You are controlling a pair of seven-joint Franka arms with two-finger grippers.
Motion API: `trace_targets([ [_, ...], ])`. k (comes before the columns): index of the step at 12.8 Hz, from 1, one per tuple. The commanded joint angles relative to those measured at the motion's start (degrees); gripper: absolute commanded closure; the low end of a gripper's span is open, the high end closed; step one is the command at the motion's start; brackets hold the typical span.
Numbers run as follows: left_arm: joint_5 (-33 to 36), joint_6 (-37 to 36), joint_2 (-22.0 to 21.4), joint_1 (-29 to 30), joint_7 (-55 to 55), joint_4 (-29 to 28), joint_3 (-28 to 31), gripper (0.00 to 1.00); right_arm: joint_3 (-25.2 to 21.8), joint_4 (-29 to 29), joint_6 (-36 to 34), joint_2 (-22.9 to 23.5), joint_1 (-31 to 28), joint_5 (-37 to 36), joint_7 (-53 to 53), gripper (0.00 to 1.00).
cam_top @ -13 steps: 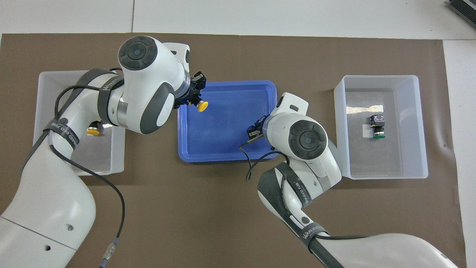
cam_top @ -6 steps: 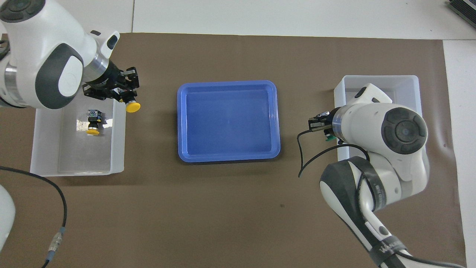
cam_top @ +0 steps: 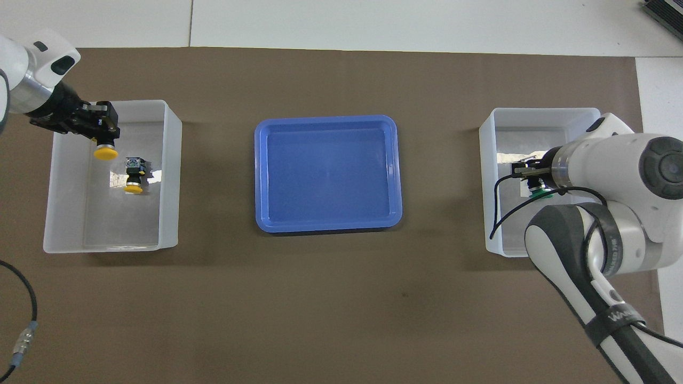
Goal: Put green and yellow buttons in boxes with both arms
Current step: 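Lower and release the yellow button while the right gripper releases green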
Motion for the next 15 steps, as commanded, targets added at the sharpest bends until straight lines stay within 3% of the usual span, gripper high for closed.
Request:
trace_targets([
  [1,3.97,3.04,-2.17,1.42,5.93,-3.78,-0.49,1.0,0.79,-2.61,0.45,0.17,-1.65,-1.13,-1.8,1.0],
  [5,5.66,19.81,-7.1,4.67,9.73,-20.81,-0.49,1.0,0.88,-2.88,3.34,4.73,-5.69,-0.43,-4.16,1.0],
  [9,6.8,27.39,-6.49,7.31,14.21,-25.76,-0.05,1.0,0.97,-2.97,3.88,6.94,-5.7,0.19,-3.82,1.0],
  [11,6.8,27.49,-6.4,7.05,14.13,-25.85,-0.05,1.0,0.97,-4.02,3.97,7.29,-4.83,0.19,-3.74,1.0],
  [12,6.8,27.4,-6.4,6.61,13.69,-25.94,-0.05,1.0,0.97,-4.11,3.97,7.29,-4.47,0.19,-3.73,0.9],
  [14,6.8,27.23,-6.4,6.08,12.9,-25.94,-0.05,1.0,0.97,-4.12,3.8,7.29,-4.47,0.19,-3.73,0.1],
  [15,6.8,27.32,-6.4,5.82,12.72,-25.94,-0.14,1.0,0.97,-3.85,3.62,7.29,-4.47,0.19,-3.65,0.0],
])
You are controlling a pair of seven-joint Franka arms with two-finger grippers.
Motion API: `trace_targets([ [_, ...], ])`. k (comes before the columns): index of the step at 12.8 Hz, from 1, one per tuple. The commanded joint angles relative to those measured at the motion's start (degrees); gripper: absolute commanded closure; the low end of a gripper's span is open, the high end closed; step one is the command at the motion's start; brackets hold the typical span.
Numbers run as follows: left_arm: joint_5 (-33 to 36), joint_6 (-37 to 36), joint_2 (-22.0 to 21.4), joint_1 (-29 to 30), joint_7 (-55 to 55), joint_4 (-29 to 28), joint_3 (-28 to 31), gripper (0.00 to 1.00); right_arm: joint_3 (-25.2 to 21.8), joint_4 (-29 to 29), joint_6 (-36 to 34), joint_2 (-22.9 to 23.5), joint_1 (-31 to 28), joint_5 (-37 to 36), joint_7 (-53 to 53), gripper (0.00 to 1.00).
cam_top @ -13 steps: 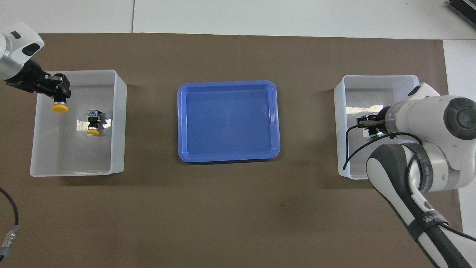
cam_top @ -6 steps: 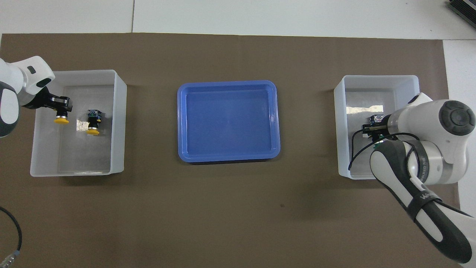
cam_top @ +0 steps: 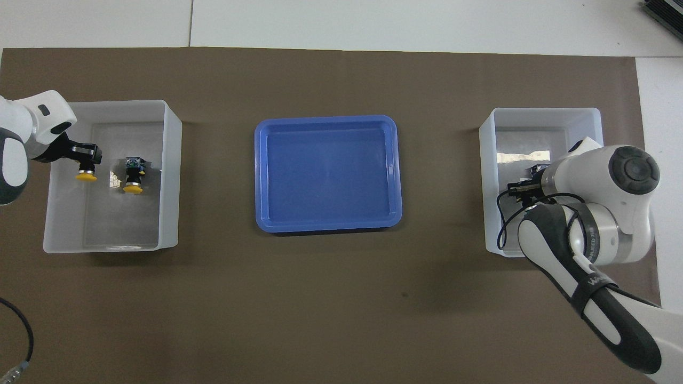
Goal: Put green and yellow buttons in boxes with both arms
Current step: 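Lower and release the yellow button while the right gripper releases green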
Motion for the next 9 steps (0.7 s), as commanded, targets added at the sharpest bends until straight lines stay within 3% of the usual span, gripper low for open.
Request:
trace_targets([
  [1,1.21,1.35,-2.19,-0.69,-0.98,-2.66,0.2,0.88,0.19,0.31,-0.09,-0.43,-0.41,0.14,-0.71,0.0],
  [2,1.21,1.43,-2.19,-0.69,-0.98,-2.66,0.2,0.46,0.28,1.1,-0.79,-0.87,-0.94,0.14,-1.06,0.0],
  [3,1.21,1.35,-2.19,-0.69,-0.98,-2.58,0.29,0.31,0.28,1.46,-1.58,-1.4,-0.94,0.14,-1.07,0.0],
  [6,1.21,0.47,-2.19,-1.57,-1.07,-2.4,0.29,0.29,0.19,4.79,-5.18,-5.25,-0.94,0.14,-0.89,0.0],
  [9,1.12,-5.57,-2.01,-3.49,-5.44,2.06,0.2,0.29,0.19,11.8,-13.16,-7.29,-1.03,0.23,0.16,0.0],
])
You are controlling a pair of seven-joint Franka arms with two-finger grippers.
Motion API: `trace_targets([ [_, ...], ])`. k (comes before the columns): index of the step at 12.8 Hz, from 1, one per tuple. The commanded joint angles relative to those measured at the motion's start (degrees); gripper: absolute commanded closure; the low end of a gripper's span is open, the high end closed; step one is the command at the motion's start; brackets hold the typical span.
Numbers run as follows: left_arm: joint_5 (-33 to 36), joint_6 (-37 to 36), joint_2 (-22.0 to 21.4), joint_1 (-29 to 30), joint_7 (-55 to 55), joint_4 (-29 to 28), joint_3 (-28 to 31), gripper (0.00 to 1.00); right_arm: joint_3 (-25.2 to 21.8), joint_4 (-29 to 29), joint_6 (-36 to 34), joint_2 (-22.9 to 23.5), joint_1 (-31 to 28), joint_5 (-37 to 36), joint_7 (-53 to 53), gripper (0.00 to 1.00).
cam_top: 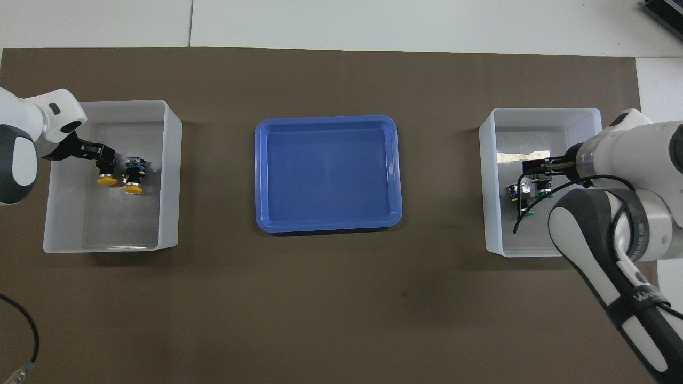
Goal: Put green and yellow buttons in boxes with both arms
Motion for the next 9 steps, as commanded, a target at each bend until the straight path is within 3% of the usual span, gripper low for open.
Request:
trace_targets([
  [1,1.03,-7.78,-1.38,-3.85,-6.8,4.52,0.61,0.3,0.28,7.27,-8.93,-1.04,-0.64,0.84,1.53,0.0],
  [5,-0.28,-26.49,-0.86,-8.6,-14.98,16.65,0.61,0.31,-0.16,21.69,-27.57,-1.65,-2.92,4.62,2.43,0.0],
  [9,-2.75,-38.46,-1.56,-10.71,-16.32,23.78,0.17,0.31,-0.25,23.47,-36.48,-4.91,-3.01,4.71,2.43,0.0],
])
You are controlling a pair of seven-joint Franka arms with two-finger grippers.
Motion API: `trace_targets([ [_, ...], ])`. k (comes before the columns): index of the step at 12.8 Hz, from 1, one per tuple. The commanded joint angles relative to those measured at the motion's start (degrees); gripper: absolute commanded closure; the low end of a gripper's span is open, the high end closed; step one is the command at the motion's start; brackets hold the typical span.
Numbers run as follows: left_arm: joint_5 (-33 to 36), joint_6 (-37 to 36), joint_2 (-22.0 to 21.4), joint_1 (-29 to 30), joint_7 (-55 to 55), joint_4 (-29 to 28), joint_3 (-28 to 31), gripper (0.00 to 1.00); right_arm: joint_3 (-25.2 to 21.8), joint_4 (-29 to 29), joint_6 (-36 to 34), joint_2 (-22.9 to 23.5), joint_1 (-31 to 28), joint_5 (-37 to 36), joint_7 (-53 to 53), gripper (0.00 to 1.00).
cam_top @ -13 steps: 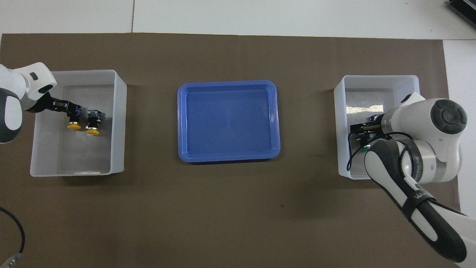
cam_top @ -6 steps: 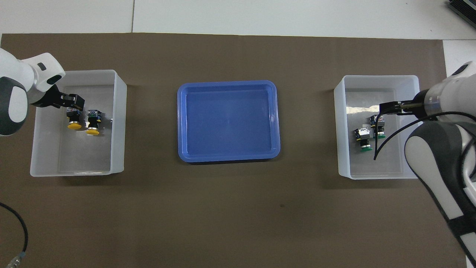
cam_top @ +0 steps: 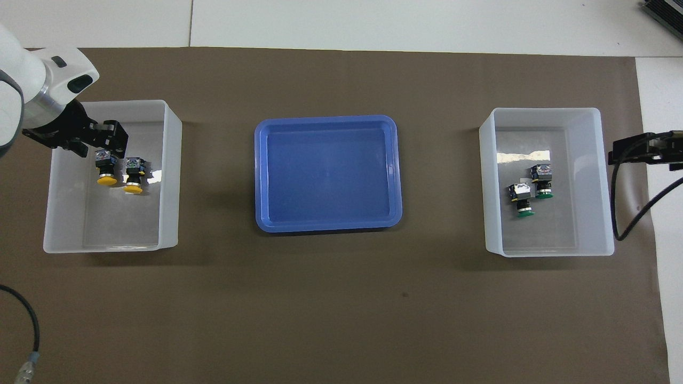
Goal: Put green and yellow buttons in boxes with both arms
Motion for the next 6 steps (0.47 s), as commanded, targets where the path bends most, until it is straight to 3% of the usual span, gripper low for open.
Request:
trace_targets([
  [1,-1.29,-6.6,-0.16,-2.2,-1.15,4.19,0.85,0.31,0.47,0.12,-1.89,-0.43,-0.42,1.09,0.58,0.0],
  [6,-3.13,-11.71,-7.44,-4.13,-1.24,4.11,0.32,0.31,1.08,-6.74,-1.54,-4.21,0.63,1.09,0.14,0.0],
])
